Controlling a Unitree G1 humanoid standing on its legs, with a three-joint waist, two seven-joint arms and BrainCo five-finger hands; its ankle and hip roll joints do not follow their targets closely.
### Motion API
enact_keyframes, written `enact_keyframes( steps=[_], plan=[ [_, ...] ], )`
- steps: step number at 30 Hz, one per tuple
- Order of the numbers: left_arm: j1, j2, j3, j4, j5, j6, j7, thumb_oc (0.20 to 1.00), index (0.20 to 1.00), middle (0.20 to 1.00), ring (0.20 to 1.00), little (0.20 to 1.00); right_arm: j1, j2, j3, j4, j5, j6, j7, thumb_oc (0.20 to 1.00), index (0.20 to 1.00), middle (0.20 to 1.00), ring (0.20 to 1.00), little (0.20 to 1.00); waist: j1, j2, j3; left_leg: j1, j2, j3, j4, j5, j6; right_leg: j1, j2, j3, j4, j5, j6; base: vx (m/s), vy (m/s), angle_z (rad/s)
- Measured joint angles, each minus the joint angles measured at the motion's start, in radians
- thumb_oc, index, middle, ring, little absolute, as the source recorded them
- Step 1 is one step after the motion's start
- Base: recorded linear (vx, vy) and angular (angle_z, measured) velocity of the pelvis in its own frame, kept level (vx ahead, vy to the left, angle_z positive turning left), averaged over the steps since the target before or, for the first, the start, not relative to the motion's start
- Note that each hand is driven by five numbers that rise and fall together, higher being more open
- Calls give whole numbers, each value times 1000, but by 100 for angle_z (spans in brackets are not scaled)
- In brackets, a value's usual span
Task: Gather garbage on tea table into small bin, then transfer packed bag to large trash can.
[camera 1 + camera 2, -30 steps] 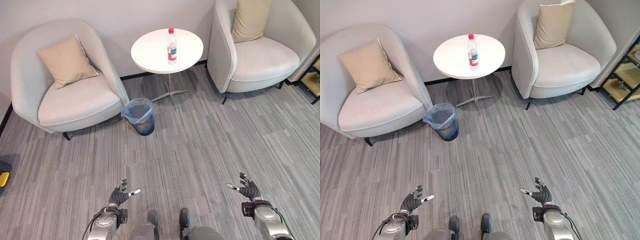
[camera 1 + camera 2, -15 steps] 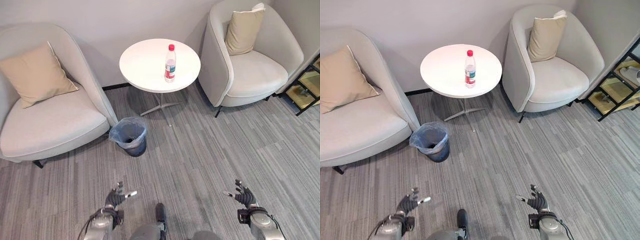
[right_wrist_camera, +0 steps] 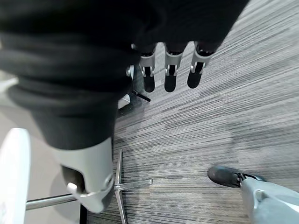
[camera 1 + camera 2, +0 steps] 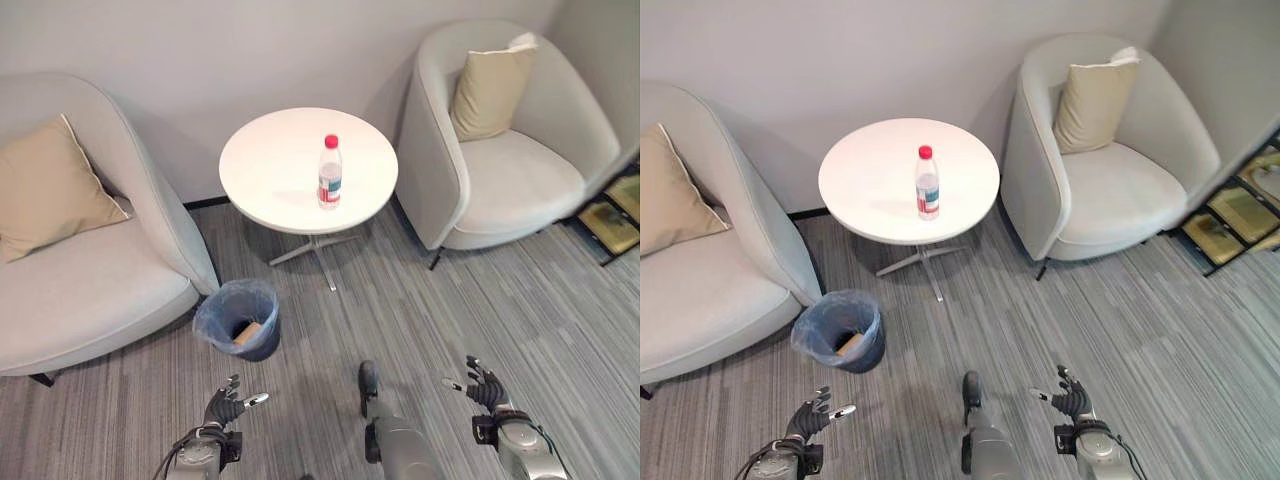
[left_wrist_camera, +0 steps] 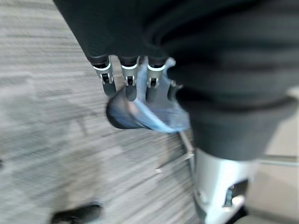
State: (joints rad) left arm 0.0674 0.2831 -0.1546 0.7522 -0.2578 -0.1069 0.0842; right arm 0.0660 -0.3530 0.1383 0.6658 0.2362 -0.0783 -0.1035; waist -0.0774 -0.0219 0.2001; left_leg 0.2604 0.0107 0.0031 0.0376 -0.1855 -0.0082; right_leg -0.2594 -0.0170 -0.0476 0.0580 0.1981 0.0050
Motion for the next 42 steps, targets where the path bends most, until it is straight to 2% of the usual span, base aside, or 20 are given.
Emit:
enact_keyframes(
  steps=[1, 3, 4, 6, 7, 8, 9, 10, 11, 12, 16, 18, 19, 22, 23, 25, 29, 34, 38, 42],
  plan=[
    [-1, -10, 0, 0, 0, -1, 0, 1000, 1000, 1000, 1000, 1000, -4, -8, -2, 0, 0, -1, 2, 1000, 1000, 1000, 1000, 1000, 1, 2, 0, -15, 5, 3, 53, -4, -4, 19, 8, -3, 5, 18, -58, 327, -347, 45],
    [-3, -34, -3, 3, -1, -7, -5, 1000, 1000, 1000, 1000, 1000, -24, -17, -7, -2, 2, -7, 4, 1000, 1000, 1000, 1000, 1000, 2, 26, -10, -89, 41, -49, 226, 38, -61, 67, 20, -55, -6, -52, -58, 187, -234, 52],
    [0, -36, -2, -5, -1, -9, -8, 1000, 1000, 1000, 1000, 1000, -32, -23, -8, -8, 2, -10, 6, 1000, 1000, 1000, 1000, 1000, 10, 25, -10, -143, 51, -46, 340, 57, -90, 89, 29, -63, -16, -65, -85, 206, -235, 55],
    [-5, -31, -1, 1, -2, -7, -9, 1000, 1000, 1000, 1000, 1000, -63, -27, -11, 4, 3, -11, 5, 1000, 1000, 1000, 1000, 1000, 17, 12, 1, -255, 60, -44, 507, 60, -103, 125, 34, -70, -36, -102, -126, 205, -163, 27],
    [-15, -29, -1, 9, -3, -7, -9, 1000, 1000, 1000, 1000, 1000, -78, -27, -12, 23, 3, -10, 4, 1000, 1000, 1000, 1000, 1000, 22, -5, 15, -304, 58, -24, 550, 55, -94, 153, 32, -72, -55, -98, -118, 158, -56, 13],
    [-25, -27, -1, 21, -3, -5, -9, 1000, 1000, 1000, 1000, 1000, -82, -27, -11, 40, 3, -9, 4, 1000, 1000, 1000, 1000, 1000, 33, -20, 24, -343, 59, -2, 529, 49, -84, 188, 32, -75, -84, -97, -117, 168, -31, 8],
    [-22, -26, -2, 24, -3, -3, -11, 1000, 1000, 1000, 1000, 1000, -76, -28, -12, 42, 3, -9, 4, 1000, 1000, 1000, 1000, 1000, 33, -31, 29, -361, 57, 12, 419, 49, -87, 222, 31, -98, -111, -97, -115, 226, 17, 28],
    [-22, -22, -4, 24, -3, 0, -17, 1000, 1000, 1000, 1000, 1000, -62, -31, -12, 43, 3, -8, 4, 1000, 1000, 1000, 1000, 1000, 26, -35, 33, -388, 58, 23, 187, 84, -101, 263, 43, -123, -138, -98, -114, 226, 39, 24],
    [-28, -21, -4, 25, -3, 0, -19, 1000, 1000, 1000, 1000, 1000, -59, -29, -10, 44, 3, -8, 4, 1000, 1000, 1000, 1000, 1000, 27, -36, 33, -401, 59, 31, 109, 112, -108, 270, 49, -123, -138, -106, -104, 290, 93, 19],
    [-36, -18, -8, 34, -3, 6, -21, 1000, 1000, 1000, 1000, 1000, -57, -28, -7, 60, 3, -6, 4, 1000, 1000, 1000, 1000, 1000, 26, -36, 34, -398, 57, 38, -17, 186, -108, 290, 59, -126, -138, -117, -91, 250, 123, -7],
    [-42, -14, -7, 34, -2, 6, -22, 1000, 1000, 1000, 1000, 1000, -44, -24, 1, 65, 3, -4, 2, 1000, 1000, 1000, 1000, 1000, 23, -33, 31, -396, 58, 40, -61, 245, -103, 332, 79, -128, -138, -161, -45, 233, 183, 0],
    [-47, -15, -8, 33, -2, 6, -22, 1000, 1000, 1000, 1000, 1000, -36, -20, 1, 62, 3, -1, 3, 1000, 1000, 1000, 1000, 1000, 26, -36, 33, -413, 57, 38, -47, 246, -102, 335, 81, -135, -138, -153, -63, 223, 271, 8],
    [-49, -14, -9, 33, -3, 7, -23, 1000, 1000, 1000, 1000, 1000, -34, -19, -4, 59, 2, -1, 3, 1000, 1000, 1000, 1000, 1000, 25, -31, 32, -410, 53, 43, -29, 242, -95, 339, 83, -129, -138, -165, -50, 317, 433, -15],
    [-16, -11, -2, 46, -1, 14, -28, 1000, 1000, 1000, 1000, 1000, -44, -3, -29, 42, -1, 1, 5, 1000, 1000, 1000, 1000, 1000, 33, 19, 19, -338, 30, 70, -30, 239, -45, 340, 80, -70, -109, -182, -48, 186, 297, -53],
    [-20, -3, 1, 46, -1, 14, -28, 1000, 1000, 1000, 1000, 1000, -48, -2, -28, 27, -1, 1, 6, 1000, 1000, 1000, 1000, 1000, 33, 32, 21, -324, 27, 83, -48, 258, 3, 326, 77, -57, -80, -193, -48, 93, 90, -37],
    [-21, 22, 10, 35, -1, 12, -27, 1000, 1000, 1000, 1000, 1000, -50, 0, -18, 13, -6, 1, 8, 1000, 1000, 1000, 1000, 1000, 38, 28, 19, -305, -5, 120, -55, 249, 45, 254, 31, -22, 67, -267, 1, 115, 52, -39],
    [-37, 50, 12, 35, -2, 10, -20, 1000, 1000, 1000, 1000, 1000, -44, -10, 7, -48, -42, 3, 11, 1000, 1000, 1000, 1000, 1000, 34, 31, 20, -294, -46, 120, -85, 249, 64, 138, -36, 27, 186, -353, 61, 84, -33, -6],
    [-23, 50, 11, 44, -2, 7, -13, 1000, 1000, 1000, 1000, 1000, -37, -22, 51, -143, -99, 4, 27, 1000, 1000, 1000, 1000, 1000, 33, 18, 15, -270, -68, 89, -81, 242, 56, 90, -82, 78, 107, -289, 95, 64, -120, 26],
    [44, 24, 11, 34, -1, 5, -17, 1000, 1000, 1000, 1000, 1000, -45, -90, 53, -243, -179, 3, 34, 1000, 1000, 1000, 1000, 1000, 55, 31, -2, -226, -51, 60, -106, 228, 45, 171, -71, 43, 3, -141, 72, 105, -137, 22],
    [76, -7, -2, 35, 1, 5, -32, 1000, 1000, 1000, 1000, 1000, -91, -157, 110, -327, -238, -2, 48, 1000, 1000, 1000, 1000, 1000, 58, 49, -19, -205, -18, 45, -116, 237, 28, 269, -36, 14, -144, -70, 48, 81, -52, 14]
  ],
)
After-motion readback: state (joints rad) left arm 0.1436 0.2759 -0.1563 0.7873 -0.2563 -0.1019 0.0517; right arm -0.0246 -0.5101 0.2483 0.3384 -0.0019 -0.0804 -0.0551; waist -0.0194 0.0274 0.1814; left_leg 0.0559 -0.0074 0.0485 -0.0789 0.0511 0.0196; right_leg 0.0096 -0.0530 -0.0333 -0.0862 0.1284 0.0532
